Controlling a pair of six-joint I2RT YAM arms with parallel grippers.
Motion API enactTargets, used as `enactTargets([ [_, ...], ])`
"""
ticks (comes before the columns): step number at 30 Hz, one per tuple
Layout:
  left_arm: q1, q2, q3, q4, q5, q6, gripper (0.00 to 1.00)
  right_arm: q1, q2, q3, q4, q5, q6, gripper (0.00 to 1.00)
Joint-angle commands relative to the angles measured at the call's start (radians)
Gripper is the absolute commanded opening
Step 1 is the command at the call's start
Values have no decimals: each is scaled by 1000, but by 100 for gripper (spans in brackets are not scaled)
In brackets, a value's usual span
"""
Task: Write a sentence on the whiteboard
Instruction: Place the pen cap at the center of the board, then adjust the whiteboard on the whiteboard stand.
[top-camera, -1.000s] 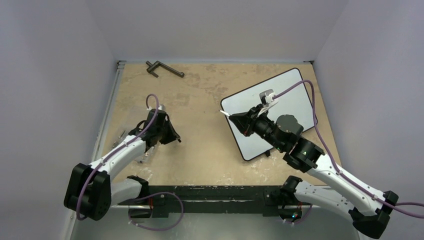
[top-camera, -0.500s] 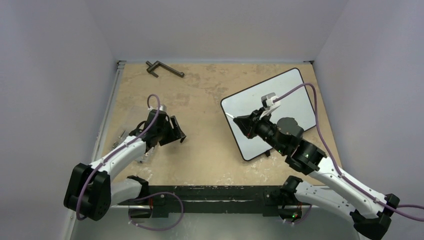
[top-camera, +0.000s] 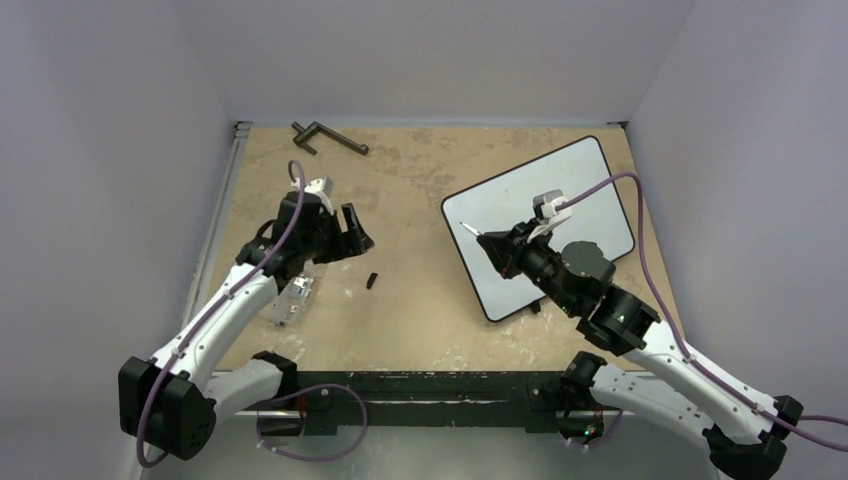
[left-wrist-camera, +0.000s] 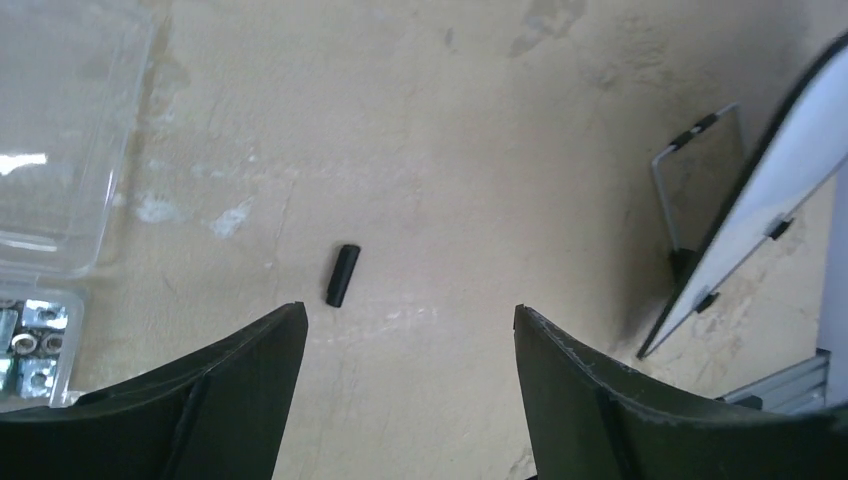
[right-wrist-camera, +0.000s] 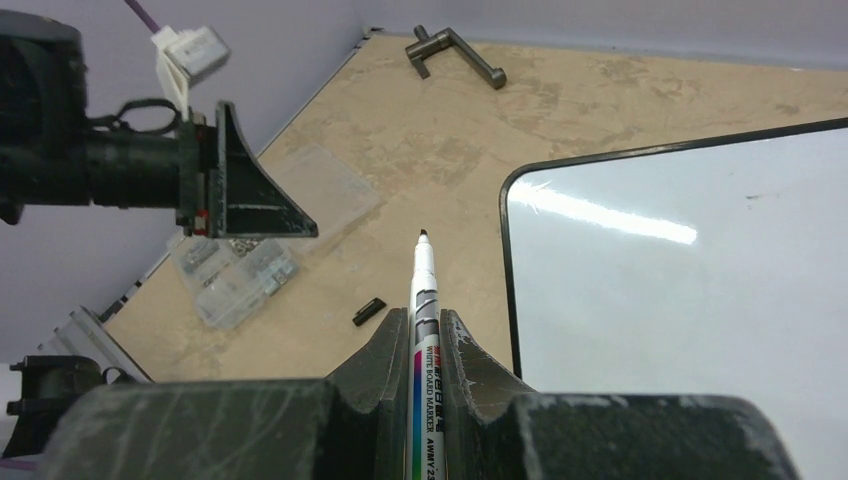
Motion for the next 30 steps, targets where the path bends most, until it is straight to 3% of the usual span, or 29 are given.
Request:
enactTargets([
  [1,-7,-7,162,-40,116,114,74,-3,-36,-13,-14,91,-15,0],
  [7,-9,60,318,8,264,163,74,-3,-65,-17,-74,315,5,0],
  [13,-57,359,591,-6,459,236,73,-3,-107,14,-140,478,73,0],
  [19,-101,629,830,26,569,222,71,-3,-162,77,-152,517,104,0],
  [30,-139,952,1123,-7,744,211,62,-3,-186,148,-147,467,50,0],
])
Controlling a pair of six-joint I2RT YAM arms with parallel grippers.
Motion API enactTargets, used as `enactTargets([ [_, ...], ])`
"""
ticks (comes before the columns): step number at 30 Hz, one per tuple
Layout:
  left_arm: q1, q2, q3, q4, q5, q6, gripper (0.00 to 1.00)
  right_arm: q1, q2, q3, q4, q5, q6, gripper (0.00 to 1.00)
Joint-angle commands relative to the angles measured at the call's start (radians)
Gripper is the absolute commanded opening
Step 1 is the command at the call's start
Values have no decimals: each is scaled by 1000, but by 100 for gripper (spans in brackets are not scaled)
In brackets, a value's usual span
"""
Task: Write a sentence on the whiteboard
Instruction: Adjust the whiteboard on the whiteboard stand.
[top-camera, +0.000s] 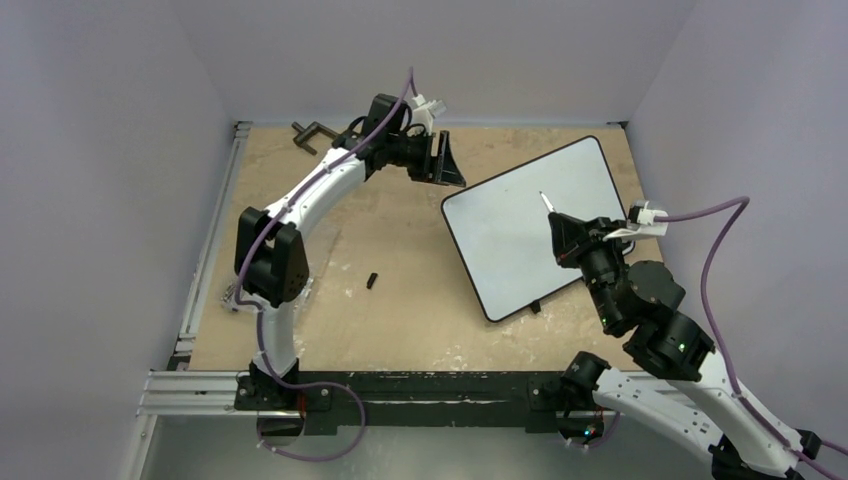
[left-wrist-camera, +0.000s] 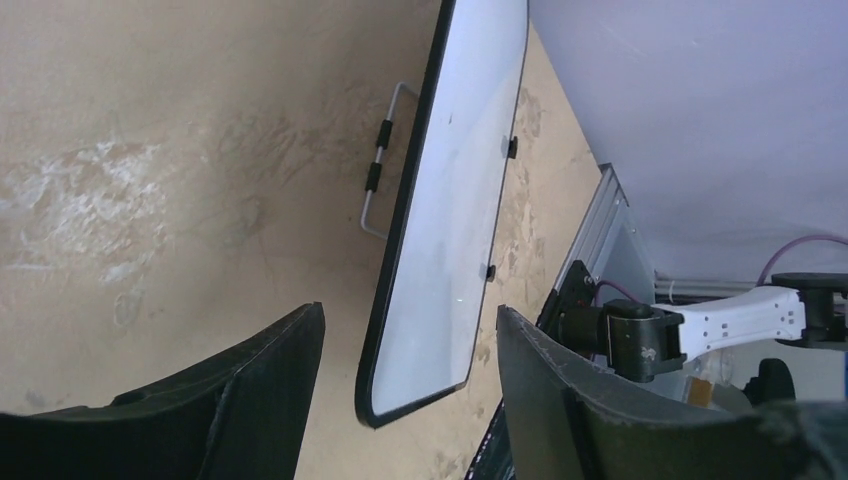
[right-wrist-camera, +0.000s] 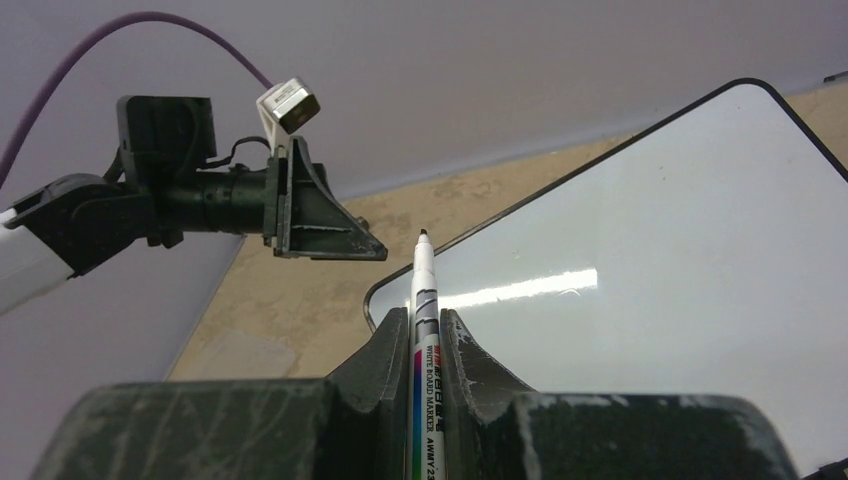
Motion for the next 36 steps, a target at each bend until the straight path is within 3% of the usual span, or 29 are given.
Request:
enactTargets([
  [1,-19,85,127,9,129,3,60,-3,-1,35,15,-9,-19,0],
  [7,-42,179,182,24,154,-23,53,-3,-2,44,7,-36,-22,0],
  [12,-61,218,197,6,185,-10,41,-3,5,48,7,-46,-27,0],
  [15,-69,225,196,-16,200,16,30,-3,12,48,8,-49,-29,0],
  [21,-70,206,178,-60,189,62,0,-3,26,46,15,-59,-28,0],
  [32,-64,166,209,-329,132,280,0,-3,43,42,21,-74,-17,0],
  [36,-44,117,152,-340,143,314,0,-2,49,34,28,-84,-10,0],
])
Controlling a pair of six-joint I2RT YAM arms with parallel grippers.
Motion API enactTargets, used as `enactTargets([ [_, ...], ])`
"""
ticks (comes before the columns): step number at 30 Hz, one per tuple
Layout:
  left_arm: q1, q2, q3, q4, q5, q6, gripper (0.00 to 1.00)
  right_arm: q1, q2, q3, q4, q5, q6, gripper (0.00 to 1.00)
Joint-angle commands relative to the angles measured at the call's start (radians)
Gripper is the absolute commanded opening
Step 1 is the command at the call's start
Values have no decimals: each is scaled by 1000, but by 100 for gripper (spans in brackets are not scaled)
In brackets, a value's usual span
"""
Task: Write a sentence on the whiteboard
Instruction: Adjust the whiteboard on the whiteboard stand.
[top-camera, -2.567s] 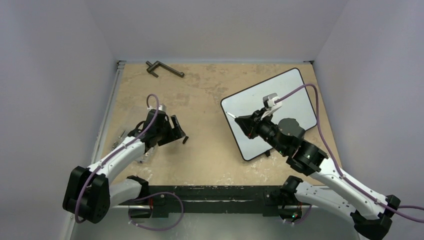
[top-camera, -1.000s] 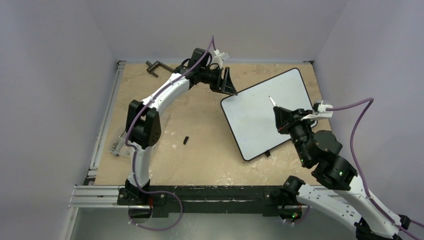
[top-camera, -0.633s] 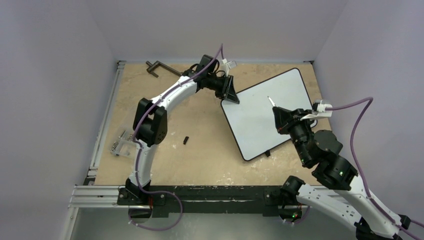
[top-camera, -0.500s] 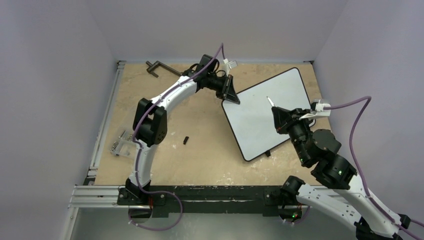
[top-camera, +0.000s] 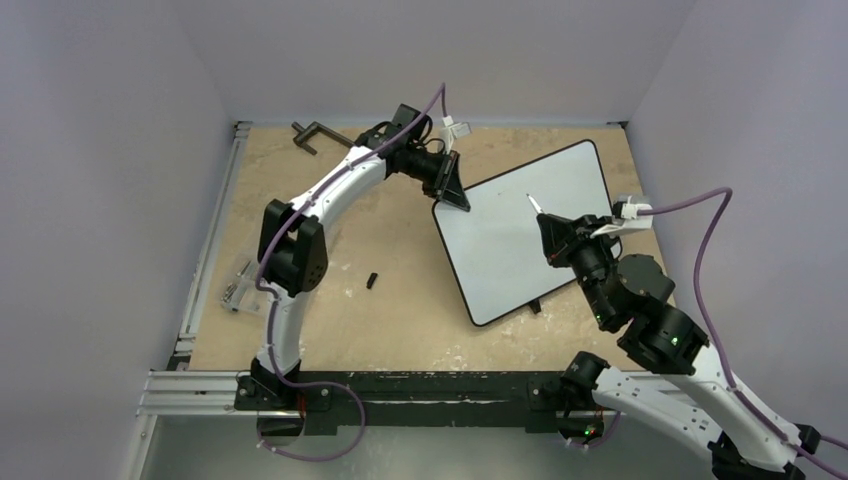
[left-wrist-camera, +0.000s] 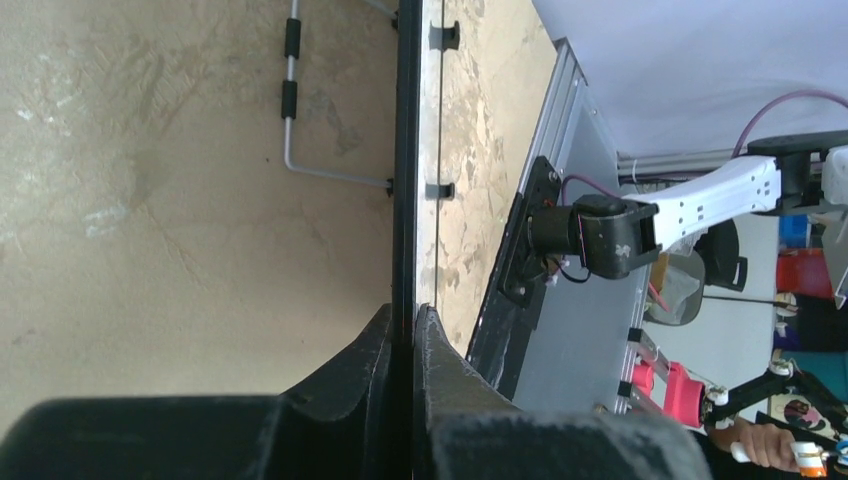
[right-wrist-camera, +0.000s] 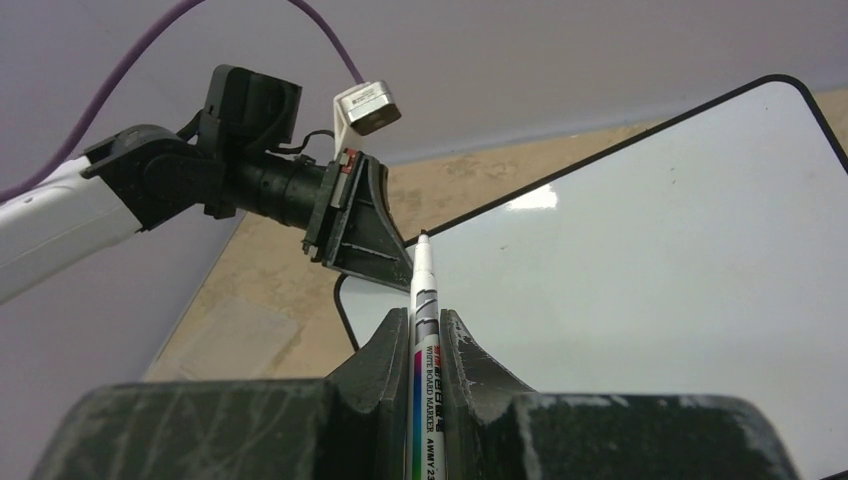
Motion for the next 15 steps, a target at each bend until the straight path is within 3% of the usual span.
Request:
enactTargets([
  [1,16,-92,-46,-125,-75,136,0,-3,16,21,38,-19,6,0],
  [7,6,-79,-92,29,-26,5,0,-3,23,14,43,-25,16,0],
  [15,-6,-124,-232,307,-83,-197,0,-4,15,8,19,-4,16,0],
])
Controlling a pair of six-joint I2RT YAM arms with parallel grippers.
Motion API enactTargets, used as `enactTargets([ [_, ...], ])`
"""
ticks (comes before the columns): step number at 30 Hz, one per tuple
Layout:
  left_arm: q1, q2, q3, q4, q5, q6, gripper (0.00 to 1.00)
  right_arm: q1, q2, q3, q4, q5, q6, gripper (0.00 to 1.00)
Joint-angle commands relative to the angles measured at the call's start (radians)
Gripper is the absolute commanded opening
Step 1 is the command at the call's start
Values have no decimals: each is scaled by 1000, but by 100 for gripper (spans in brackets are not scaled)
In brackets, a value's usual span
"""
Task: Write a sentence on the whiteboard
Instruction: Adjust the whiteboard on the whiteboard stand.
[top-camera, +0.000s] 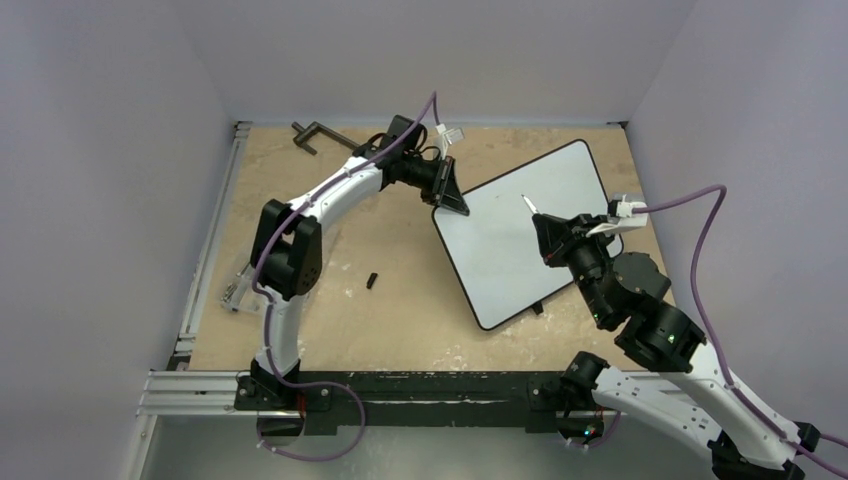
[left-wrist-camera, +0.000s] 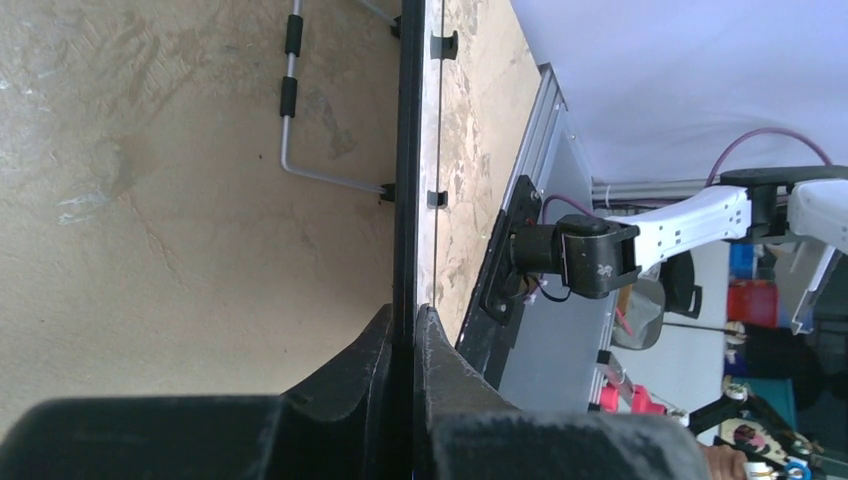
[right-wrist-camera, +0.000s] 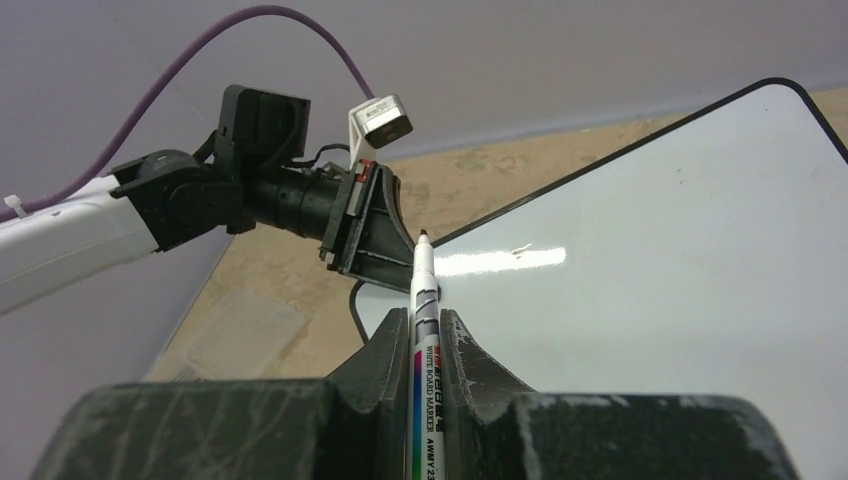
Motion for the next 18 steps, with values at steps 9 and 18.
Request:
enactTargets([
  [9,-28,-31,-21,137,-107,-71,0,-3,-4,3,8,22,12,0],
  [18,-55,1,66,97,-152,-24,5,-2,0,1,11,11,15,0],
])
